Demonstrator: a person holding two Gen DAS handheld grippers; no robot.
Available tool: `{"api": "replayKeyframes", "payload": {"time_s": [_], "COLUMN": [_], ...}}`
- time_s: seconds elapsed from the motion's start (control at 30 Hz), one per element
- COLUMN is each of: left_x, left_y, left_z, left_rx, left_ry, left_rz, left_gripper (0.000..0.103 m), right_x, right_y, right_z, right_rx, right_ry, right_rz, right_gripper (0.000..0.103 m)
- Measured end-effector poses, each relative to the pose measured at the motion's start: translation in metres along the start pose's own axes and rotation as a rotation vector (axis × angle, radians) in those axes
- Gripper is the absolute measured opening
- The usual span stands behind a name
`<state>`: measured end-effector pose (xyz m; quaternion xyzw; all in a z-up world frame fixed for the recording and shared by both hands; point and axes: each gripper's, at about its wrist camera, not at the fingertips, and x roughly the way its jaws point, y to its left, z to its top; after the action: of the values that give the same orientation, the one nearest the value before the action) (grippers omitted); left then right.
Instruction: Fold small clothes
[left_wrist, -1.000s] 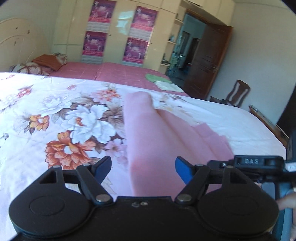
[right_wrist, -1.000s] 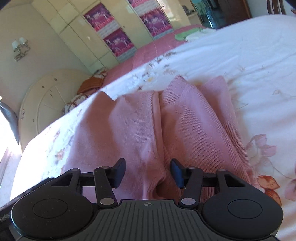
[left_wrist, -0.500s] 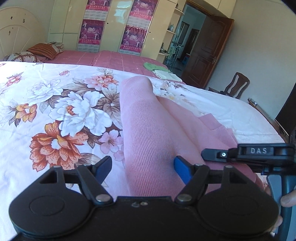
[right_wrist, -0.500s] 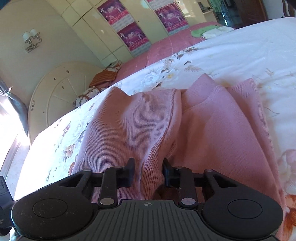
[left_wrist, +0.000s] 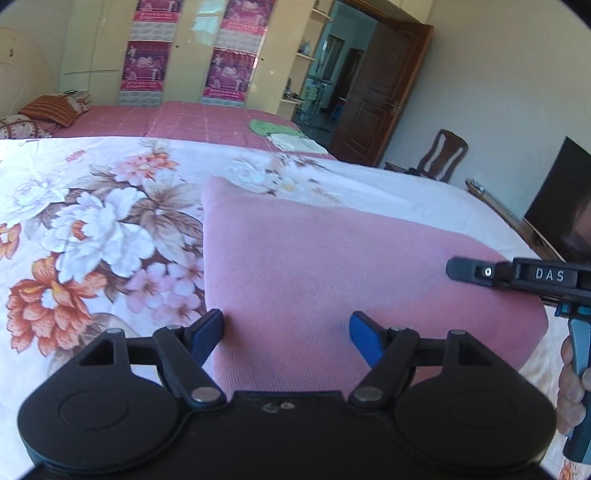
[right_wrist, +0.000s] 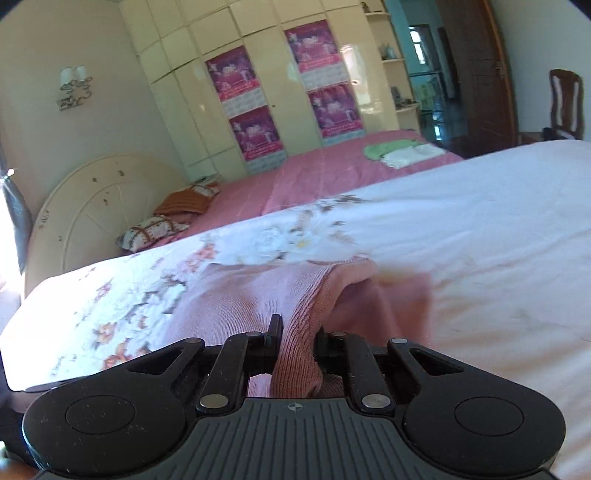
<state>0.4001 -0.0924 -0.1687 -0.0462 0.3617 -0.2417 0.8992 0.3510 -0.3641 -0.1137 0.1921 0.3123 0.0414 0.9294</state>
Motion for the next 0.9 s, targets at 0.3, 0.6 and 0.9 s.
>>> {"api": "replayKeyframes", "payload": {"time_s": [0.3, 0.6, 0.9], "left_x": [0.002, 0.001, -0.001], "left_y": [-0.005, -0.004, -0.009], "left_z": [-0.016, -0.02, -0.02], "left_rx": [0.076, 0.064, 0.105], "left_ry": [0.052, 0.059, 0.041], "left_rz": [0.047, 0.038, -0.011], "left_gripper": [0.075, 0.077, 0.078], "right_x": [-0.009, -0.034, -0.046], "right_y": [-0.037, -0.035, -0.008], "right_z": [-0.033, -0.054, -0.051], "right_rx": [0.167, 0.163, 0.005], "right_ry": [0.109, 0.171, 0.112], "right_rz": [-0.004, -0.018, -0.223], "right_gripper": [0.019, 0.033, 0.007]}}
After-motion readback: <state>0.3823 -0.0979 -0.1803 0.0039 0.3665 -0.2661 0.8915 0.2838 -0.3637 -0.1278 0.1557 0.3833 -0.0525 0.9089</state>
